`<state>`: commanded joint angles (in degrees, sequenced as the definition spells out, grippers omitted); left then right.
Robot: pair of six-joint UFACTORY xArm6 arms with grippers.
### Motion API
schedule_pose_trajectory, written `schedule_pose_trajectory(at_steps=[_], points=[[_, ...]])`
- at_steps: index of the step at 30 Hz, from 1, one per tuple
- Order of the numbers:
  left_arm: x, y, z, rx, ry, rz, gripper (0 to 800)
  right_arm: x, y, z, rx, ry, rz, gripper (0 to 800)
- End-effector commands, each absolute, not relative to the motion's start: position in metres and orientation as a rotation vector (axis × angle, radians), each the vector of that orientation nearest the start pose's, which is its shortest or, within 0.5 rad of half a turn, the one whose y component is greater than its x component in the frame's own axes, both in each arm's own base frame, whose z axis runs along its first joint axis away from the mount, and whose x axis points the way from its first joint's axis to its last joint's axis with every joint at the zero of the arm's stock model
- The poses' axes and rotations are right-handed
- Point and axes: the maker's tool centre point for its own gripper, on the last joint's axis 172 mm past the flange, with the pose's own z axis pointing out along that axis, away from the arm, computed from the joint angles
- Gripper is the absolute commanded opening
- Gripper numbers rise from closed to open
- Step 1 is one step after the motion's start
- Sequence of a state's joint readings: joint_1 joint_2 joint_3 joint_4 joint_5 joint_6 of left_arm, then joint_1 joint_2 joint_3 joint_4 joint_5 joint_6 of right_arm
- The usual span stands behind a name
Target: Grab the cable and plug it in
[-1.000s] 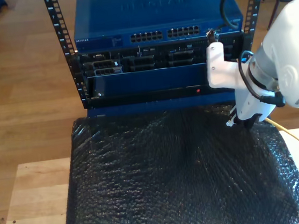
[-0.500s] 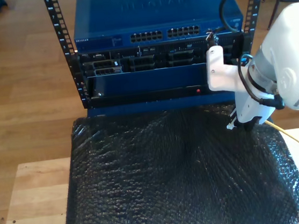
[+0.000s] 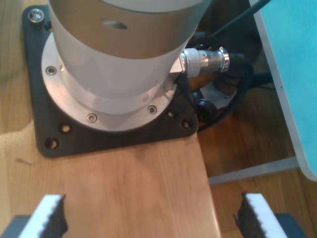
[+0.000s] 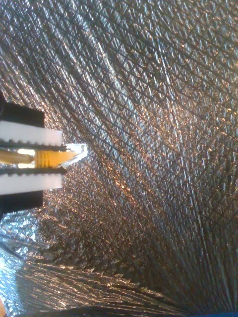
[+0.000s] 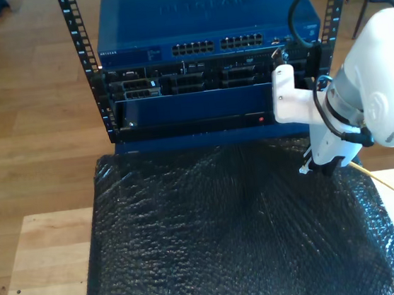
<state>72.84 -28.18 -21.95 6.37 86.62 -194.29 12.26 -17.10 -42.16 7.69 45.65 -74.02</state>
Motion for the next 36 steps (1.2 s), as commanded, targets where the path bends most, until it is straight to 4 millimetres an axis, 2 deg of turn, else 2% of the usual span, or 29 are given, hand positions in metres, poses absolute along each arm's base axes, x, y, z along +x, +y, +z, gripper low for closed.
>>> schedule_pose_trajectory(at_steps=[4, 7, 18, 23, 28, 33, 36], points=[[0.006, 0.122, 0.111, 1.685, -1.872, 0.289, 800, 0.426, 0.112, 0.204, -2.384, -2.053, -0.411, 0], [0.009, 0.128, 0.106, 1.699, -1.918, 0.275, 800, 0.426, 0.112, 0.204, -2.384, -2.053, -0.411, 0], [0.013, 0.132, 0.098, 1.734, -1.963, 0.254, 800, 0.428, 0.113, 0.198, -2.382, -2.047, -0.394, 0], [0.010, 0.131, 0.085, 1.740, -2.016, 0.258, 800, 0.428, 0.113, 0.197, -2.381, -2.049, -0.391, 0], [0.002, 0.140, 0.078, 1.819, -2.008, 0.263, 800, 0.429, 0.114, 0.199, -2.379, -2.053, -0.395, 0], [0.009, 0.140, 0.077, 1.842, -2.014, 0.296, 800, 0.429, 0.113, 0.193, -2.380, -2.049, -0.381, 0], [0.015, 0.140, 0.077, 1.838, -2.037, 0.326, 800, 0.436, 0.113, 0.192, -2.383, -2.061, -0.410, 0]])
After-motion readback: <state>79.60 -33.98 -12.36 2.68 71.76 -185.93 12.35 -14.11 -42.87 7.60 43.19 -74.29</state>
